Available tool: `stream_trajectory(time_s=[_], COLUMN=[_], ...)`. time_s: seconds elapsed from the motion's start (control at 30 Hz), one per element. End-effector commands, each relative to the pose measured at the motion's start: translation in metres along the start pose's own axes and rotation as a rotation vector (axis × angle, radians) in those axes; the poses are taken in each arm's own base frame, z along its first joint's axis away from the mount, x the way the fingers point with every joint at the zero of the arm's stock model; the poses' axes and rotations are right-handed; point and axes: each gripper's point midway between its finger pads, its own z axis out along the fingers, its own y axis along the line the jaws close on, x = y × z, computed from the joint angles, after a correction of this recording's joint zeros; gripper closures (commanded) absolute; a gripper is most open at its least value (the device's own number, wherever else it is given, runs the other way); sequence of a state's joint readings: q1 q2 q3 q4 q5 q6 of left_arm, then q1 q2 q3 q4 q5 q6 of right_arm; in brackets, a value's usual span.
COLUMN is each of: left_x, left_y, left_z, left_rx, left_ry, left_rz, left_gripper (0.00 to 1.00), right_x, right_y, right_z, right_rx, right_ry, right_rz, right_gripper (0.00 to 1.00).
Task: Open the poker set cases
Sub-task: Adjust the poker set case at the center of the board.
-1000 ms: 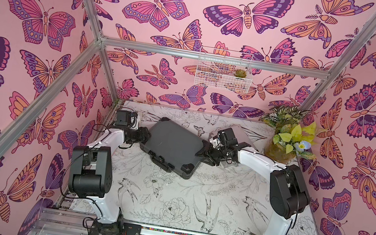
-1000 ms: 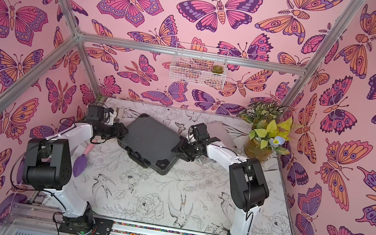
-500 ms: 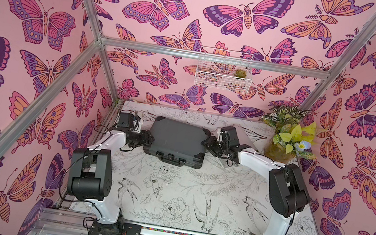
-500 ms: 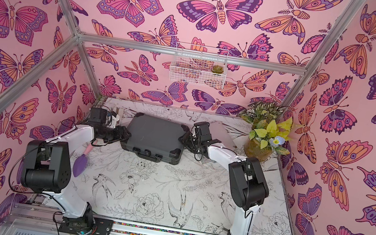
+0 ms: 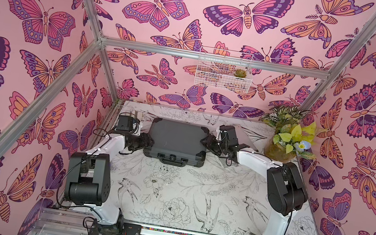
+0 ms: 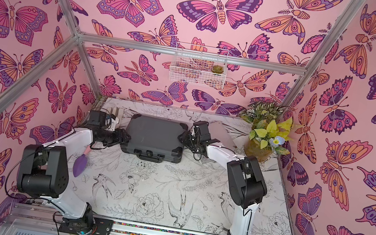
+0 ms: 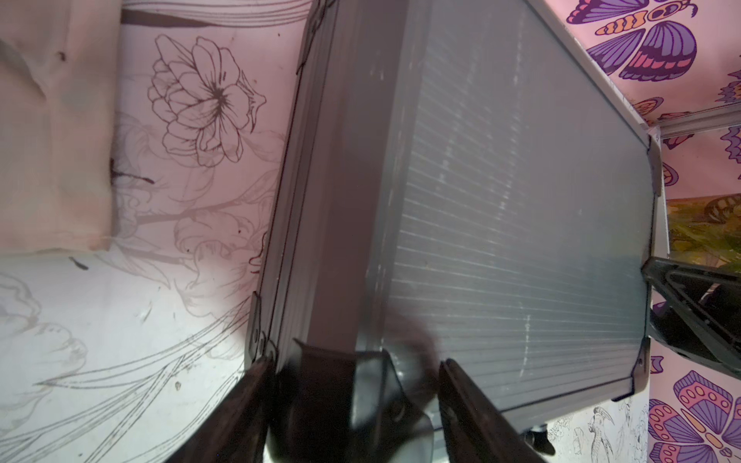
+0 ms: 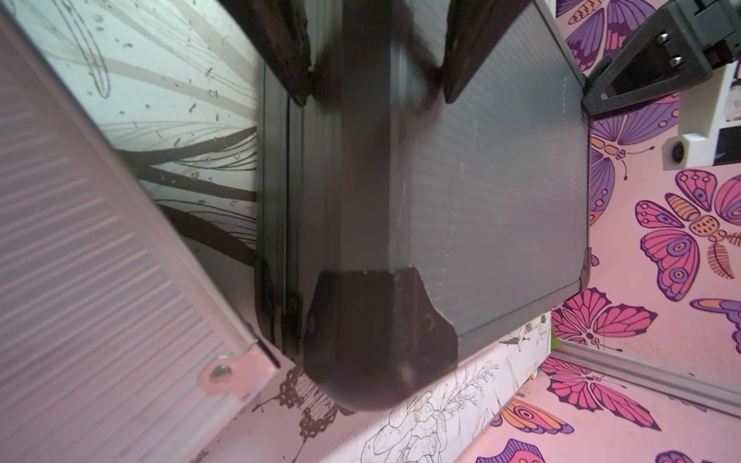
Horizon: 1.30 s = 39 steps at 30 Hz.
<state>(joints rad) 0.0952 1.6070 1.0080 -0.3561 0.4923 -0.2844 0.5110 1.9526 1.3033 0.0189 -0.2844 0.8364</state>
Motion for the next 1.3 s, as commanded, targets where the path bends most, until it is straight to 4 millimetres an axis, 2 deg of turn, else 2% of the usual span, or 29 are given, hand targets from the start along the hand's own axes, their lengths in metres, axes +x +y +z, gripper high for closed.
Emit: stream_trajectory(time_s=[0.0, 0.63, 0.8, 0.97, 1.27], left_x=[0.129, 0.134, 0.127, 0.114, 0.092], left_y=[-0.040, -0.039, -0.038, -0.024, -0.010], left_z=[0.008, -0.010, -0.013, -0.017, -0.019], left_rx=[0.169, 0.131, 0.114, 0.045, 0.024], left_ry=[0.463, 0.395, 0.364, 0.296, 0.220], left_rz=[-0.171, -0.185, -0.182, -0.185, -0.220], left_gripper=[0.35, 0.35, 0.33, 0.31, 0.30], right_x=[0.111, 0.152, 0.156, 0.164, 0.167], right_y=[0.053, 0.082, 0.088, 0.095, 0.109], right_z=[0.022, 0.025, 0.026, 0.028, 0.033], right_rx=[-0.190, -0.236, -0.248, -0.268, -0.288], right_ry=[0.355, 0.484, 0.497, 0.531, 0.533], right_rz=[-0.093, -0.212, -0.231, -0.245, -0.255], right_gripper=[0.44, 0.43, 0.43, 0.43, 0.43])
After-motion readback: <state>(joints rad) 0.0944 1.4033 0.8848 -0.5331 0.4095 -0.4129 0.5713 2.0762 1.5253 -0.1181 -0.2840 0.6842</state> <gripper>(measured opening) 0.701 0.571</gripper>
